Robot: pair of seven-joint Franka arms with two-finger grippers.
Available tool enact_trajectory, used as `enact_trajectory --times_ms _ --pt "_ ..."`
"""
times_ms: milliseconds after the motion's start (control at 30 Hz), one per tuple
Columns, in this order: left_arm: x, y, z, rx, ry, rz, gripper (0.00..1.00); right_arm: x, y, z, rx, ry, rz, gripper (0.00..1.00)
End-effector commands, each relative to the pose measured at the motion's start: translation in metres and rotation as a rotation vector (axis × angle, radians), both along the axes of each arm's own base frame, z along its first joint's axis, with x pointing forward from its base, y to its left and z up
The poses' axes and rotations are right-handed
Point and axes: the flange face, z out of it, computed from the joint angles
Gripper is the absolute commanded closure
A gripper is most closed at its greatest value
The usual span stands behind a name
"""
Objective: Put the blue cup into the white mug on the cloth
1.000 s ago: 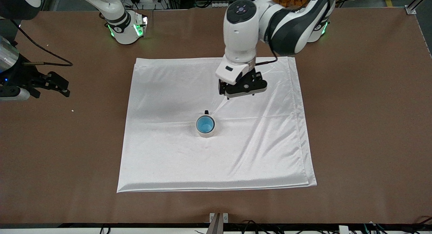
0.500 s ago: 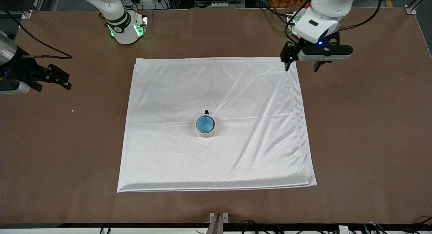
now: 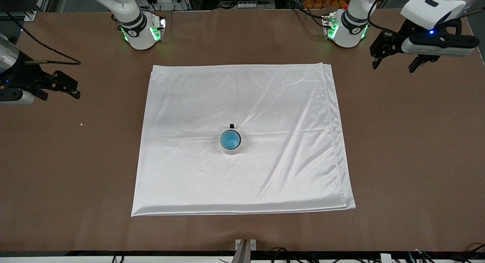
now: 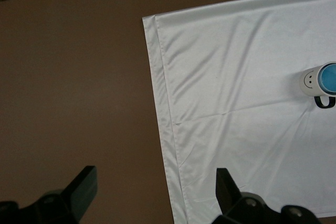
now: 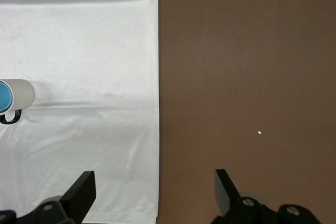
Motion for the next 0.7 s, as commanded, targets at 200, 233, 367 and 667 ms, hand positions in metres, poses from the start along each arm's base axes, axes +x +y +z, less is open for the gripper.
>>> enact_trajectory --times_ms 200,233,367,667 --pt "0.052 0.009 0.017 -0.047 0.078 0.021 0.0 -0.005 -0.001 0.005 0.02 0.0 0.005 0.0" --pt "0.052 0.01 0.017 -0.047 0.078 0.021 0.0 -0.005 -0.002 0.005 0.019 0.0 0.003 0.0" --pt "0.052 0.01 0.016 -0.044 0.079 0.0 0.0 -0.006 -0.003 0.006 0.019 0.0 0.002 0.0" --pt "0.057 0.011 0.011 -0.042 0.082 0.001 0.0 -0.009 -0.008 0.006 0.019 0.015 -0.007 0.0"
